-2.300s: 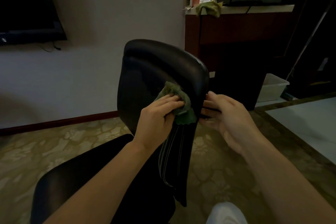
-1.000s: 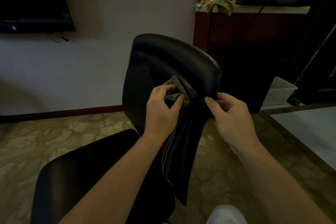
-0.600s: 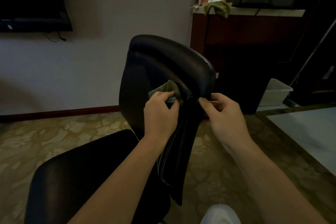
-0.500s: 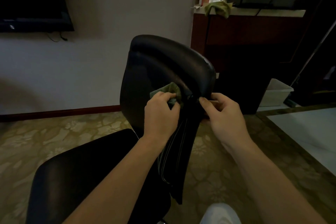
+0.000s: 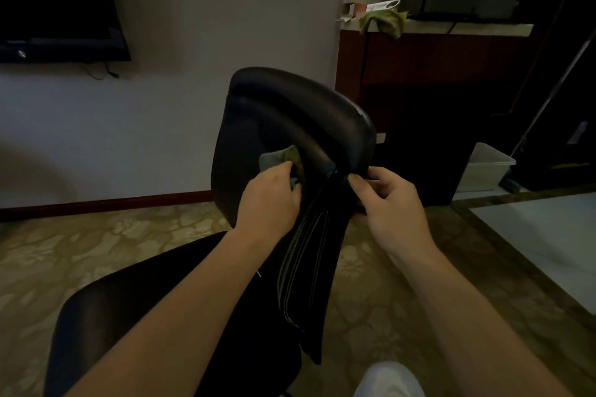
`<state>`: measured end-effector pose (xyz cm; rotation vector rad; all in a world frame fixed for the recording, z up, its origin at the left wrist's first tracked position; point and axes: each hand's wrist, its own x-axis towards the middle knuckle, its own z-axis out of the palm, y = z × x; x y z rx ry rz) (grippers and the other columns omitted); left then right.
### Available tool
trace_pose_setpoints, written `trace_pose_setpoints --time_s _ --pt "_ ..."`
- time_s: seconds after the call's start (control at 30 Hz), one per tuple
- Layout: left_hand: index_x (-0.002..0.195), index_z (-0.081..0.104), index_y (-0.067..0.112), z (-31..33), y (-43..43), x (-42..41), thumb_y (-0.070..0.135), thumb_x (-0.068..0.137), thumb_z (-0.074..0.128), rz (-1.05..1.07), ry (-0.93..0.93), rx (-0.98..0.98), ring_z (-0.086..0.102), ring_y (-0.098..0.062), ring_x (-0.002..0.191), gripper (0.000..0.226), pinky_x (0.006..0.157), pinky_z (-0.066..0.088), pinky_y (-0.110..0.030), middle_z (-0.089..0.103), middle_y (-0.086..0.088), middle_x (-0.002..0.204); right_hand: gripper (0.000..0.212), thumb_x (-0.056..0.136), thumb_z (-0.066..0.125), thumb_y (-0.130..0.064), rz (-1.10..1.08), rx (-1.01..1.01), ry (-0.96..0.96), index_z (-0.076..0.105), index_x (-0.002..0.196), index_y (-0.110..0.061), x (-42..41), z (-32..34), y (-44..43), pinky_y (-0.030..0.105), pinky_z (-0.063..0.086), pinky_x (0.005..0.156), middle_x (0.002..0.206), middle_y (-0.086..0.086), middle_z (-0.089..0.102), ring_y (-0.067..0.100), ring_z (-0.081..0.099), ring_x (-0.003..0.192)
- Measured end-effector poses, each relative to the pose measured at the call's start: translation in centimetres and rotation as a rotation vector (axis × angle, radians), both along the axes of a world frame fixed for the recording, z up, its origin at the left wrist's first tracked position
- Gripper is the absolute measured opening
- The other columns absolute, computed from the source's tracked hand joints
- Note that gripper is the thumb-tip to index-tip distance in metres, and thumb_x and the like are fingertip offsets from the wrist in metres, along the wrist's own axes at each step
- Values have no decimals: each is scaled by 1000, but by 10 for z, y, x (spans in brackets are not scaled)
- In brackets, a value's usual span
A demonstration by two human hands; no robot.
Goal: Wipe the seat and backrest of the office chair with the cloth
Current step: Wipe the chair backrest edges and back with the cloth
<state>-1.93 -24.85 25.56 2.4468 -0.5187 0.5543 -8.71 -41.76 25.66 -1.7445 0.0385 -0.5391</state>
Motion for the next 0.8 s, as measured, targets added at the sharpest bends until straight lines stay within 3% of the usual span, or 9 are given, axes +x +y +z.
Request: trace_pose_setpoints --time_s 0.13,0.27,0.37,0.5,0.57,0.67,0.8 --pt "115 72 10 2 2 0 13 100 55 36 -139 -77 67 -26 93 23 89 46 -30 74 -9 101 14 99 59 -27 12 16 0 70 107 -27 -1 -1 1 39 62 78 94 -5 75 9 72 88" --pt "119 71 12 -8 3 -5 15 97 55 -120 -322 -48 62 -20 119 27 109 34 -34 73 -4 118 15 99 59 -26 22 21 -8 70 110 -24 -1 0 0 35 62 77 93 -5 75 7 72 87" --pt "120 70 14 -13 5 -7 20 92 63 -92 -356 27 50 -20 129 30 104 33 -38 72 1 116 15 99 59 -26 25 25 -7 70 109 -24 0 -1 -1 41 61 81 94 -5 76 9 72 89" --pt "119 67 18 1 -4 -9 32 94 60 -89 -122 -131 48 -8 111 29 95 32 -25 56 15 103 14 98 59 -27 19 -10 -34 70 107 -28 1 -3 -1 43 59 84 94 -7 76 8 72 90" --pt "117 65 18 5 -10 -8 33 97 60 -67 -61 -195 50 -3 97 25 88 38 -20 54 15 100 13 98 60 -28 15 -11 -40 70 107 -29 2 -3 -1 43 59 84 93 -9 75 7 72 89" --pt "118 62 18 7 -17 -6 33 97 61 -17 -6 -243 52 -2 90 26 72 36 -9 55 12 100 13 98 59 -29 13 -21 -40 70 106 -31 3 -4 -2 44 59 84 93 -10 75 7 72 89" --pt "116 64 15 9 -16 -6 23 100 56 -8 -24 -165 57 -7 84 20 68 41 -14 60 9 96 12 98 59 -30 17 -32 -35 69 105 -33 4 -4 -3 44 59 85 94 -9 75 7 71 89"
